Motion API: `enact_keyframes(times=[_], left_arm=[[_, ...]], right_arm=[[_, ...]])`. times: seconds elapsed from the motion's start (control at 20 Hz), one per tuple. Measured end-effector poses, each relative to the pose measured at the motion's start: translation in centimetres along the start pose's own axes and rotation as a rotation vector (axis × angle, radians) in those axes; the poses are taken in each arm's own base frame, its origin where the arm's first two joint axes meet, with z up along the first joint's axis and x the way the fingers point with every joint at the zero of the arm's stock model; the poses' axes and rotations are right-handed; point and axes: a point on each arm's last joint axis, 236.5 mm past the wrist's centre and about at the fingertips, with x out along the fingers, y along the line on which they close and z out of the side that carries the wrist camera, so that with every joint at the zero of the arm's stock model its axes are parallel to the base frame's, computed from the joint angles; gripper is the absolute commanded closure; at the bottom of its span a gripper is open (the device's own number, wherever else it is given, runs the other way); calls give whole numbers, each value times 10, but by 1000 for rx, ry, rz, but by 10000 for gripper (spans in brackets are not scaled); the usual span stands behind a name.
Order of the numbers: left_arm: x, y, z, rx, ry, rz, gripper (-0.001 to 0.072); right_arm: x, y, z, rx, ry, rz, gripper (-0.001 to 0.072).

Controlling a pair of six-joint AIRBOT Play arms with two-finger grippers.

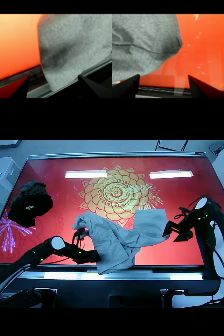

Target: Fold the clothes and pants, and hang the long-sleeved shirts on hangers.

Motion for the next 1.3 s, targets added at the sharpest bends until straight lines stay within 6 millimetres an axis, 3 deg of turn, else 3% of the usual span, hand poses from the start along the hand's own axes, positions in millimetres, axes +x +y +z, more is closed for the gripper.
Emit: enact_keyframes(times=[0.1,0.25,0.3,0.35,0.4,0.45,0.6,0.7,0.8,0.85,0.9,1.0,1.1,1.15,1.2,1.3], left_arm=[[13,-7,-7,1,10,-10,-6],[27,-18,-13,-12,13,-36,269],[30,-22,-14,-14,12,-44,292],[32,-25,-13,-20,4,-53,394],[34,-26,-16,-18,10,-53,602],[35,-28,-16,-21,10,-59,683],[31,-36,-11,14,-11,-76,685],[11,-52,4,102,-64,-102,685],[-34,-74,34,218,-169,-112,684],[-71,-90,54,279,-257,-119,684],[-113,-108,72,334,-359,-131,684],[-227,-155,97,467,-631,-164,683],[-347,-197,92,582,-929,-185,684],[-402,-215,77,632,-1072,-193,684],[-447,-229,56,675,-1191,-201,683],[-504,-247,18,732,-1359,-217,683]], right_arm=[[10,4,1,6,-4,29,40],[19,15,5,14,-28,89,41],[21,19,8,20,-41,110,47],[23,23,11,24,-53,128,135],[26,26,13,32,-65,145,420],[27,29,15,39,-74,161,670],[26,34,18,35,-94,185,674],[9,41,23,-6,-150,193,674],[-36,53,39,-75,-283,193,674],[-72,63,50,-117,-392,189,674],[-114,73,58,-157,-509,183,673],[-220,99,59,-244,-802,177,673],[-326,126,28,-328,-1095,178,673],[-373,138,1,-365,-1232,182,673],[-409,147,-28,-391,-1340,185,673],[-460,160,-88,-436,-1514,198,672]])
